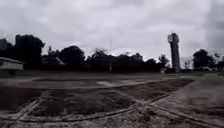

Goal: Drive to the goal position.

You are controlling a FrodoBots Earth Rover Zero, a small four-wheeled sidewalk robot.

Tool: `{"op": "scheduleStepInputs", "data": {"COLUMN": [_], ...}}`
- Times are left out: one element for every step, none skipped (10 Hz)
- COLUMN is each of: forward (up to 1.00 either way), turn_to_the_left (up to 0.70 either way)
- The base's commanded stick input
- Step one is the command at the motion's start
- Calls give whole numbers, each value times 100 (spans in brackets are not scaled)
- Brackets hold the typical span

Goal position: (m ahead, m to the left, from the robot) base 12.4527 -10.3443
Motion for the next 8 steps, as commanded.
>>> {"op": "scheduleStepInputs", "data": {"forward": [70, 70, 70, 70, 70, 70, 70, 70], "turn_to_the_left": [0, 0, 0, 0, 0, 0, 0, 0]}}
